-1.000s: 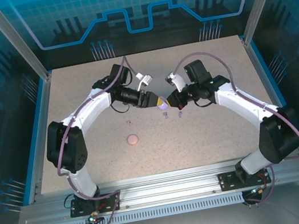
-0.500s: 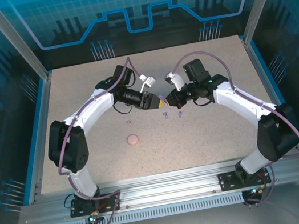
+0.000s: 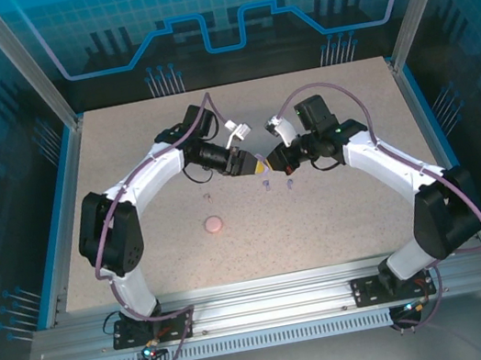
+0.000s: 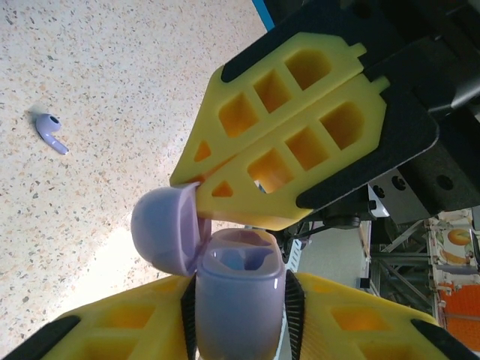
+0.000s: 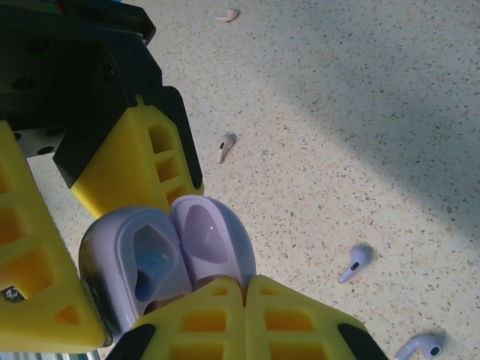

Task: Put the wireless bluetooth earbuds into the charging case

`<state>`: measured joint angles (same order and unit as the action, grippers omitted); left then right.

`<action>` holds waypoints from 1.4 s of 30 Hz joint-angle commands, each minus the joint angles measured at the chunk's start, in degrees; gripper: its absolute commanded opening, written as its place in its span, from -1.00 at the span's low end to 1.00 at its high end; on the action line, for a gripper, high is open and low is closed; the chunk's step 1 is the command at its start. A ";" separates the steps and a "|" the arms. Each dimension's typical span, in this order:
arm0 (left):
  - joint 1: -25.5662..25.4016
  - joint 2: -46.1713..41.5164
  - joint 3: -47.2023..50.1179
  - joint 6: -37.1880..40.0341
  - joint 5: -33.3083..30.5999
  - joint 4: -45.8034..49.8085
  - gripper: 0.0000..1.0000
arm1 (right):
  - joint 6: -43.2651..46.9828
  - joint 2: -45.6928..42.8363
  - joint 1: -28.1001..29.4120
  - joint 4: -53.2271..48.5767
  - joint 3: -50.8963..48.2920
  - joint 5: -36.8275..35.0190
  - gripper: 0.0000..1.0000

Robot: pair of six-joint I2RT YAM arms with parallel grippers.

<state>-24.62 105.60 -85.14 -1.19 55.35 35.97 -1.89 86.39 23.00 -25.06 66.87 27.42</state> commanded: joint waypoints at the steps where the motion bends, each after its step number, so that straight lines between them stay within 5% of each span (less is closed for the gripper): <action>1: -0.25 1.10 -1.04 0.25 1.16 -0.62 -0.35 | -0.45 0.36 0.81 0.18 1.33 1.58 -1.00; 7: -0.21 1.06 -0.23 -0.39 0.95 -1.92 -0.65 | -1.38 -0.11 0.75 0.10 1.58 1.22 -1.00; 10: -0.01 0.01 1.02 -0.80 -0.64 -3.45 -0.85 | -3.30 -1.38 -0.59 -1.48 2.19 -0.56 -0.66; 12: 0.36 -1.37 2.49 -1.72 -2.28 -5.28 -1.00 | -4.85 -3.02 -2.33 -2.62 2.05 -1.04 -0.25; 15: 1.63 -4.60 6.01 -4.10 -4.21 -10.59 -1.00 | -7.37 -6.06 -5.11 -4.98 1.35 -0.96 0.29; 19: 2.10 -10.76 11.91 -7.19 -8.89 -19.79 -1.00 | -9.49 -8.49 -6.91 -9.46 1.32 -2.14 0.55; 21: 2.12 -13.78 15.43 -8.54 -10.87 -25.73 -1.00 | -10.75 -8.87 -6.77 -11.82 1.89 -5.30 0.99; 31: 1.89 -29.47 33.31 -11.84 -29.70 -53.13 -1.00 | -23.98 -11.34 -7.00 -13.04 2.50 -30.82 1.00; 35: 0.45 -34.33 41.44 -8.53 -36.12 -66.10 -1.00 | -24.55 -13.12 -6.94 -6.46 -2.77 -33.14 1.00; 42: -4.43 -38.49 49.06 0.15 -46.73 -76.40 -1.00 | -19.51 -10.79 -5.54 0.00 -6.82 -19.78 1.00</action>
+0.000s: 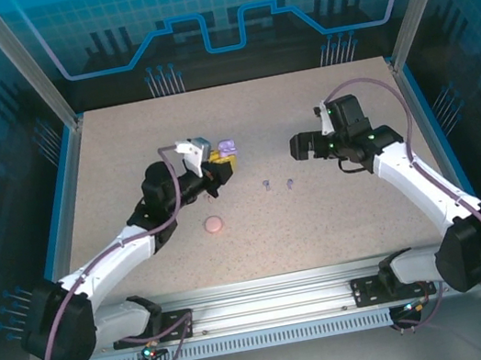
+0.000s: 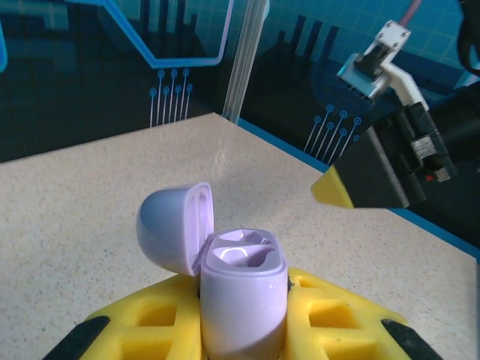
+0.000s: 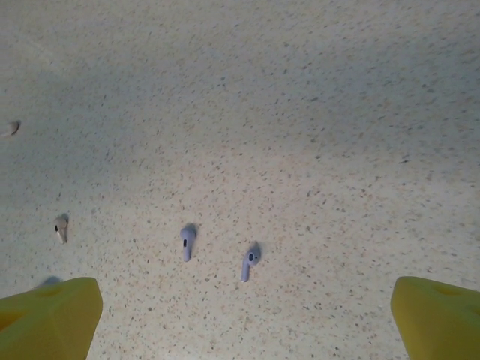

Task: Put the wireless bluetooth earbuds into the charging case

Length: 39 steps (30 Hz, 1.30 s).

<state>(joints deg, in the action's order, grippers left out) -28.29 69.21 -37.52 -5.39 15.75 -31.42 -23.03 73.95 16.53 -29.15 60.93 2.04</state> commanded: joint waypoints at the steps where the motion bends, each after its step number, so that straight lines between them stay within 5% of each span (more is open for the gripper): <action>1: -1.06 -2.33 2.26 4.10 -8.45 -10.27 -1.00 | 1.60 2.95 1.62 3.39 -0.02 6.61 1.00; 8: -2.96 -3.62 7.53 3.02 -13.93 -17.83 -1.00 | 0.10 16.56 9.47 -6.89 11.10 2.81 0.98; 23: -3.69 -11.92 8.51 3.28 -11.23 -15.98 -1.00 | -1.23 41.48 17.88 -22.50 32.04 -7.49 0.44; 29: -3.65 -13.84 8.34 3.02 -11.33 -14.76 -1.00 | -0.80 47.07 18.71 -24.40 35.87 -8.41 0.15; 39: -3.69 -12.81 6.93 2.68 -9.10 -13.22 -1.00 | -0.63 50.29 18.59 -24.20 36.87 -8.58 0.02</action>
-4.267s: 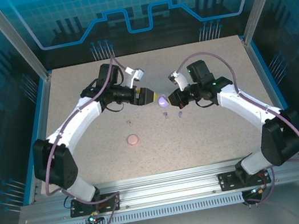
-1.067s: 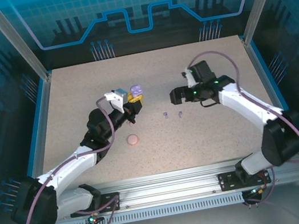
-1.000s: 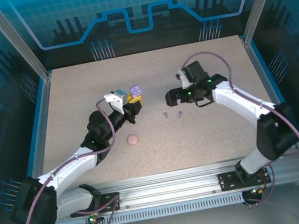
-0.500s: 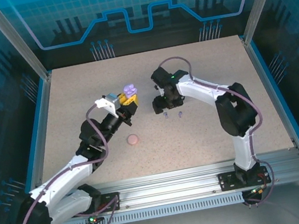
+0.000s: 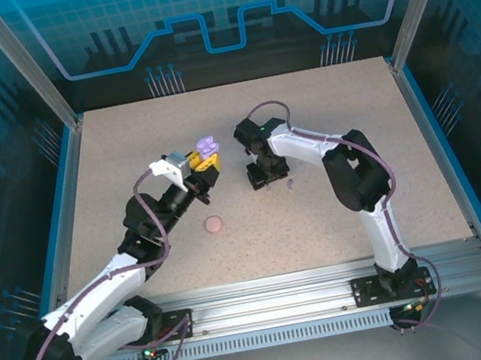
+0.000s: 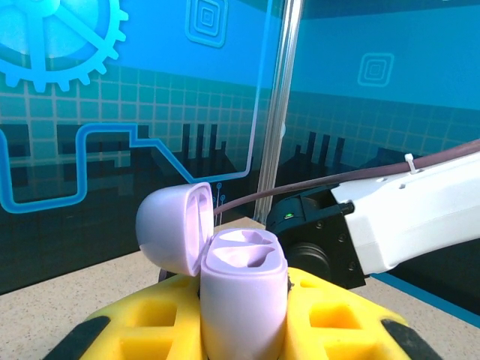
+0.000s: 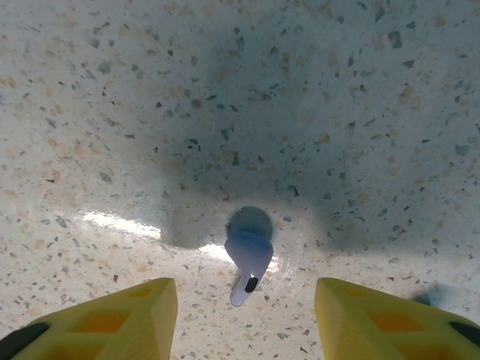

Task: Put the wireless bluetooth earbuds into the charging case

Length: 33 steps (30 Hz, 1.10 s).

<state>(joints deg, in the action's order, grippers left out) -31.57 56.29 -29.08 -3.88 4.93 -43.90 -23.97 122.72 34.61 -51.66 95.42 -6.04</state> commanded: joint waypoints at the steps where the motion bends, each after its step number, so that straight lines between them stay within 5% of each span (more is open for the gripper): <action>1: -0.41 0.22 -1.58 1.25 1.83 -0.68 -1.00 | 0.24 1.85 0.55 -1.69 2.68 -0.39 0.02; 33: -0.38 2.59 -2.73 0.83 1.75 -0.38 -1.00 | 2.08 7.70 0.99 -4.41 6.98 -3.20 -0.30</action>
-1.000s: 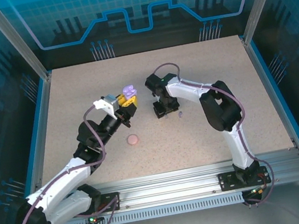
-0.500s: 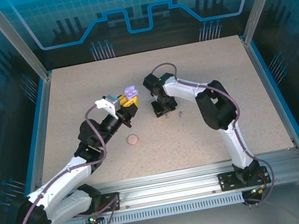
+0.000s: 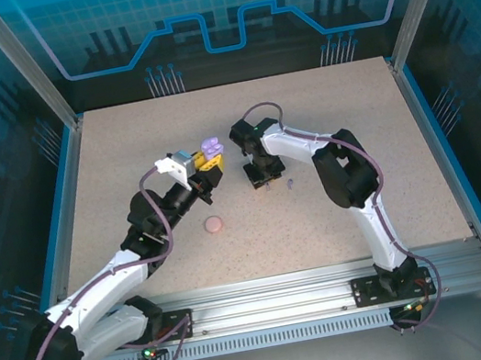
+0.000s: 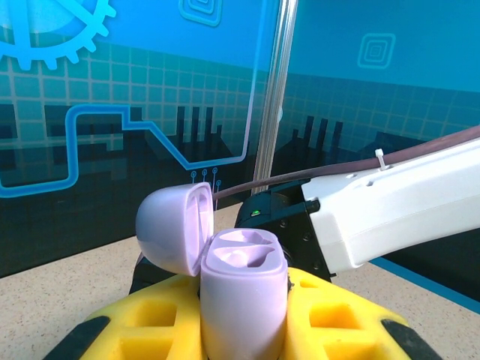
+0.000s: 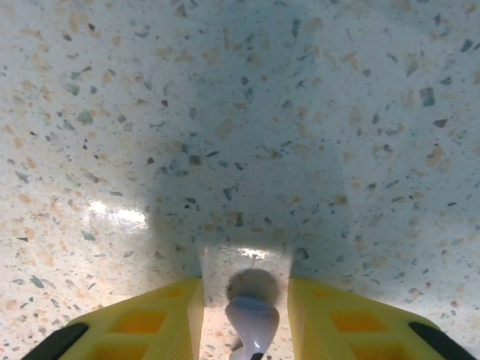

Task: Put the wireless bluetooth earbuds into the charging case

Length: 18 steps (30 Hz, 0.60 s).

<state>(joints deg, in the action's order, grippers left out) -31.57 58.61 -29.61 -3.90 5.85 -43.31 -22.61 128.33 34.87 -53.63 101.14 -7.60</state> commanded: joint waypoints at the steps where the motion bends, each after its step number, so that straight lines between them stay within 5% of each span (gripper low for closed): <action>1: -0.37 0.36 -2.35 0.74 0.85 -0.93 -1.00 | 0.81 2.25 0.77 -2.60 1.36 -1.80 -0.31; 18: -0.35 0.28 -2.56 0.56 1.18 -0.68 -1.00 | 0.73 0.61 0.28 -2.23 -0.48 -1.02 -0.45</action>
<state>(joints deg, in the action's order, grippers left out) -31.57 58.94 -29.85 -3.92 5.85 -43.16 -22.22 128.73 35.16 -54.02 101.73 -7.46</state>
